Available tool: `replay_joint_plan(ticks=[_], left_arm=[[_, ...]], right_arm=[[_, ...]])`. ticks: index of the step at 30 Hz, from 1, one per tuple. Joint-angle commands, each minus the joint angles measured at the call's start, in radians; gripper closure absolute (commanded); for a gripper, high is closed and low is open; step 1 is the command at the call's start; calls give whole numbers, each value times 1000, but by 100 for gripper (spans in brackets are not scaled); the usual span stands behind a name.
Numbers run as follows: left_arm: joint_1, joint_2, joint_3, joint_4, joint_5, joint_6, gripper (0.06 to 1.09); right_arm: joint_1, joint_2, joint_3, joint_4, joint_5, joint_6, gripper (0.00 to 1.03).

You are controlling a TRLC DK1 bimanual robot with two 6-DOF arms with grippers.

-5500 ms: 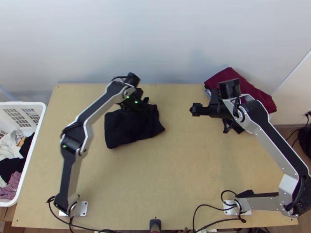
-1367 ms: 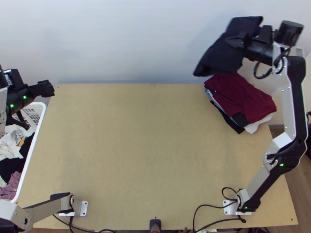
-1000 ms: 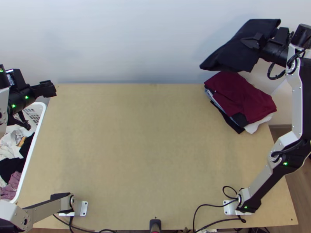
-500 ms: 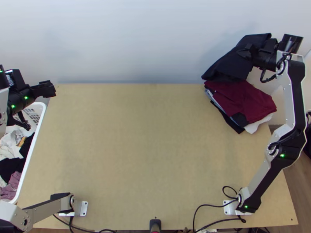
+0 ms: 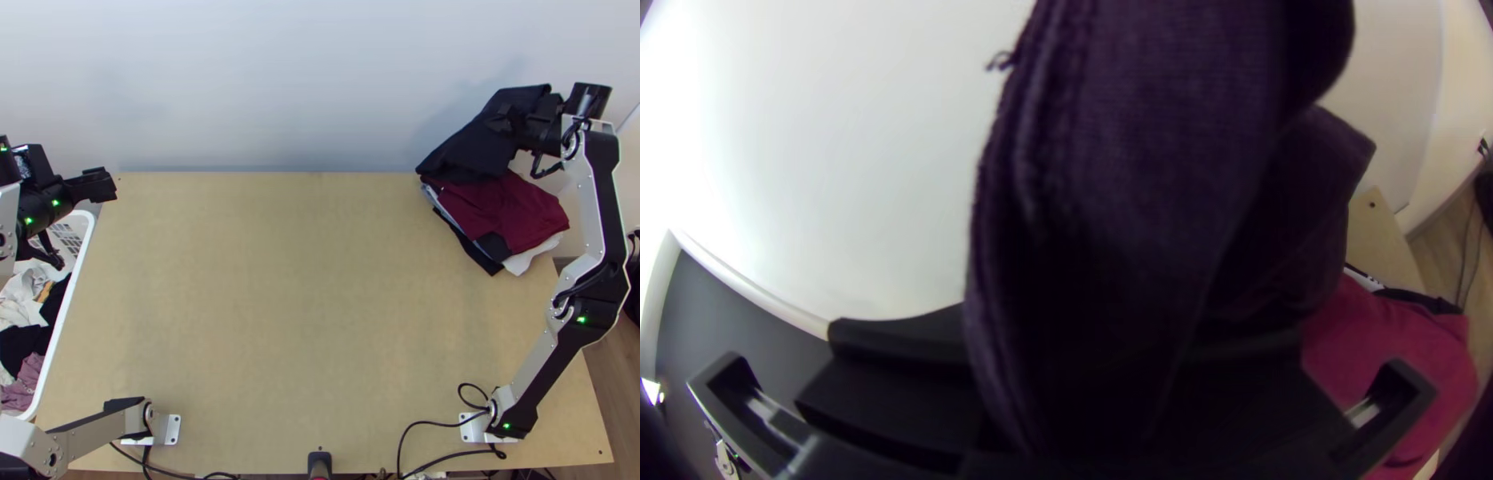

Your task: Fold the t-shirt

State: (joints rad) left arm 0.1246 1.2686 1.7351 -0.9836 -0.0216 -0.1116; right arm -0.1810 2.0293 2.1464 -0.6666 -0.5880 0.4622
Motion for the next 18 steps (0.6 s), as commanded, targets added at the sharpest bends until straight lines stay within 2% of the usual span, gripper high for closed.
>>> replay_joint_plan(ticks=[1, 7, 18], left_arm=[[-3, -17, -25, 14, 17, 7, 9], [-2, -21, -35, 14, 20, 9, 9], [-3, -40, -78, 14, 29, 15, 9]], right_arm=[[-17, -6, -34, 12, 19, -30, 100], [-38, -30, -91, 5, 66, -45, 100], [-87, -121, -263, -27, 93, -131, 99]])
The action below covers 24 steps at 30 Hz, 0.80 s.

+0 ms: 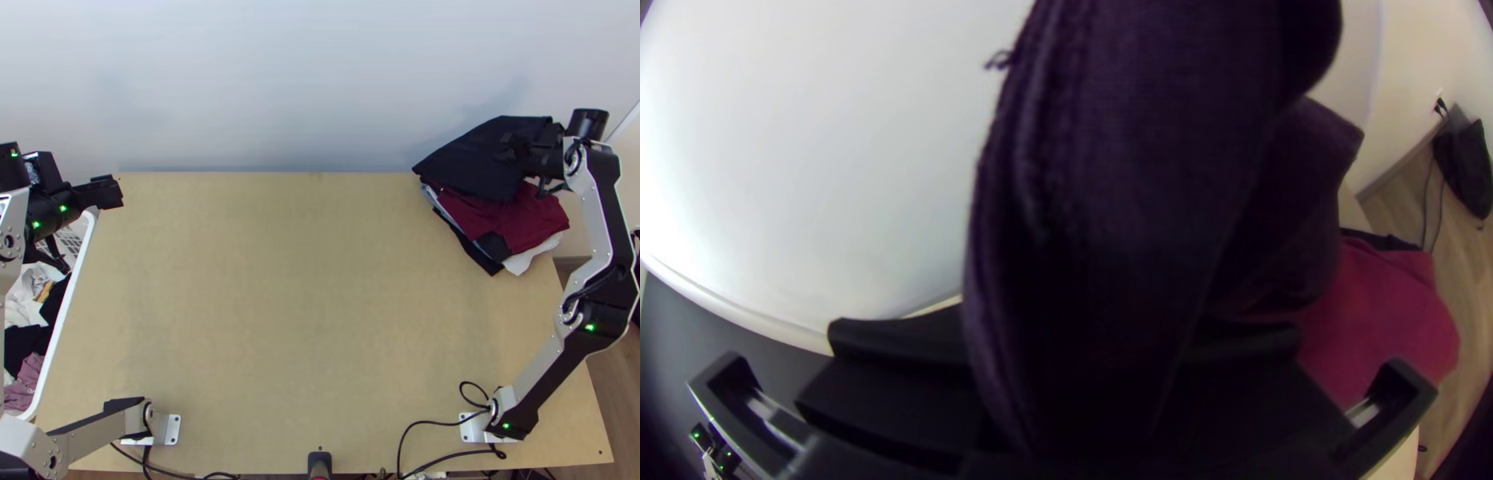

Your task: Fold the t-shirt

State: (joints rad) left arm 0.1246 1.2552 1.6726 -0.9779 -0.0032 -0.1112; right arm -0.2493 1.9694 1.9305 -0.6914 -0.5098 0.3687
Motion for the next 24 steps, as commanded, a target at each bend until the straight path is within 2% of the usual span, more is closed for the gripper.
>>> replay_joint_plan(ticks=[1, 3, 4, 6, 9, 11, 13, 17, 19, 24], left_arm=[[-3, -27, -17, 8, 11, 16, 9], [-3, -28, -20, 8, 11, 16, 9], [-3, -31, -25, 8, 19, 16, 9], [-3, -36, -36, 8, 29, 18, 9], [-3, -39, -39, 10, 29, 25, 9], [-2, -45, -39, 16, 29, 30, 9], [-2, -46, -36, 18, 29, 35, 9], [-2, -46, -34, 30, 29, 42, 9], [-3, -45, -33, 36, 29, 42, 9], [-3, -45, -28, 38, 29, 45, 9]], right_arm=[[-25, -69, -62, -2, 16, -42, 96], [-34, -83, -88, -2, 19, -45, 88], [-41, -87, -100, -2, 21, -45, 80], [-50, -93, -117, -3, 21, -47, 47], [-73, -110, -137, -20, 40, -40, 7], [-99, -130, -156, -25, 47, -40, 3], [-119, -156, -186, -25, 120, -59, 3], [-143, -211, -242, 1, 364, -129, 3], [-154, -238, -248, 15, 442, -149, 3], [-130, -354, -246, 136, 488, -163, 3]])
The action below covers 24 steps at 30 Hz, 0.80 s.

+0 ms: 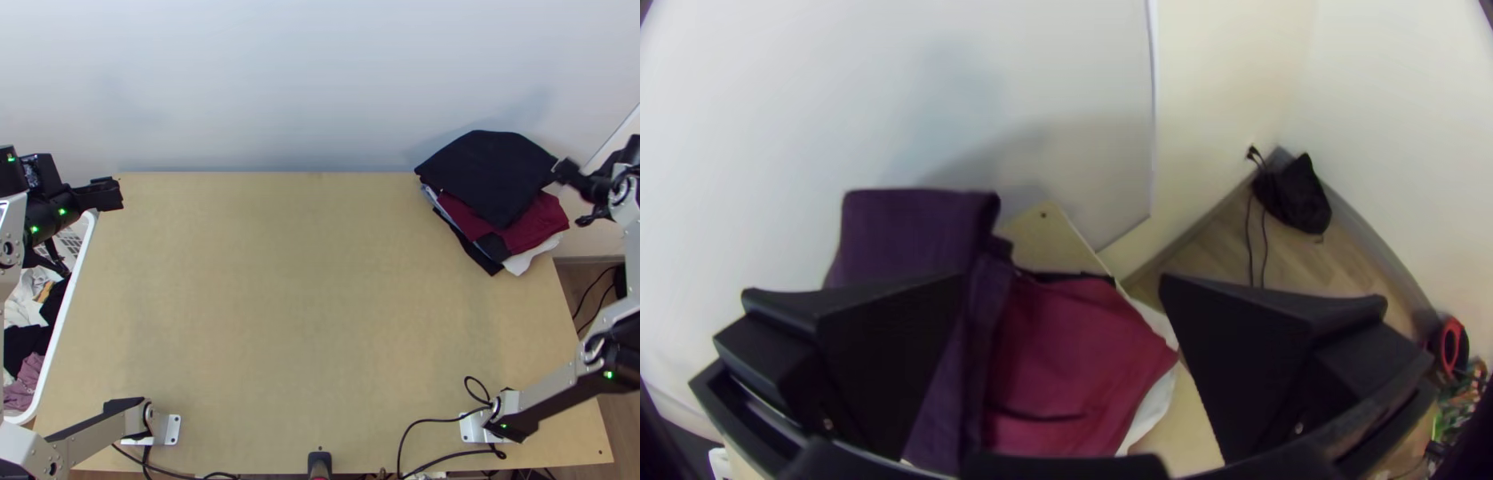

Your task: Fold the t-shirt

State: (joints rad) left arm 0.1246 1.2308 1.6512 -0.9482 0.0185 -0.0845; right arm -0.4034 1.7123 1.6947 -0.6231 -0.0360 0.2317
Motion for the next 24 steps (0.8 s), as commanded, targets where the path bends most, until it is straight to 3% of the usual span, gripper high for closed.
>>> replay_joint_plan(ticks=[1, 8, 14, 19, 24], left_arm=[[-3, -21, -4, 8, 8, 20, 9], [-3, -16, 15, 8, 8, 29, 9], [-2, -8, 38, 8, 6, 29, 9], [1, 1, 62, 6, 6, 29, 9], [4, 6, 75, 0, 6, 29, 9]], right_arm=[[49, -120, -13, 100, 15, -31, 3], [262, -103, -52, 303, 65, -127, 3], [354, 52, -3, 322, 77, -106, 3], [350, 201, 31, 324, 108, -101, 3], [255, 306, 13, 324, 179, -83, 3]])
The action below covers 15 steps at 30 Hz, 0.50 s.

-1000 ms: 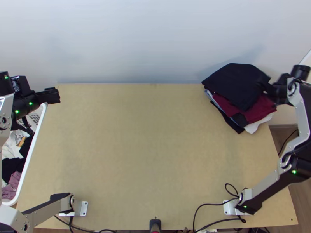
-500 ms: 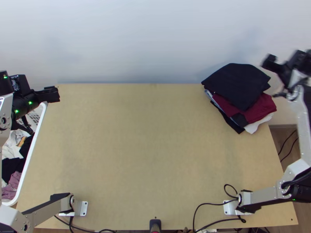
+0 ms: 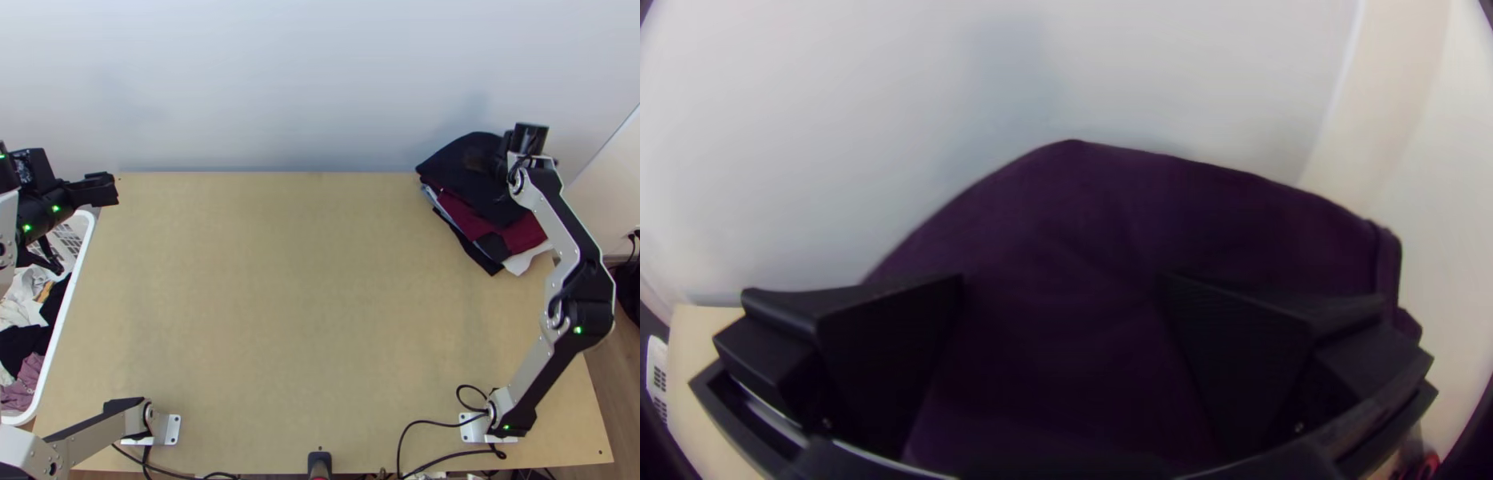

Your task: Fold the t-shirt

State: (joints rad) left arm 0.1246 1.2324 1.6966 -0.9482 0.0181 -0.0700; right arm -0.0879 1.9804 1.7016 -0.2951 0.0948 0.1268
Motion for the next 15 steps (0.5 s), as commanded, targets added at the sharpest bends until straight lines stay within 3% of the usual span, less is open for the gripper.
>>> replay_joint_plan(ticks=[1, 7, 15], left_arm=[[6, 4, 28, -3, 6, 15, 9], [7, 7, 23, -6, 8, 13, 9], [-11, 10, 25, -4, 8, 3, 9]], right_arm=[[-79, 40, -13, 2, 65, 39, 3], [-121, -17, -244, 169, 80, 46, 3], [-24, -140, -494, 349, 80, -12, 3]])
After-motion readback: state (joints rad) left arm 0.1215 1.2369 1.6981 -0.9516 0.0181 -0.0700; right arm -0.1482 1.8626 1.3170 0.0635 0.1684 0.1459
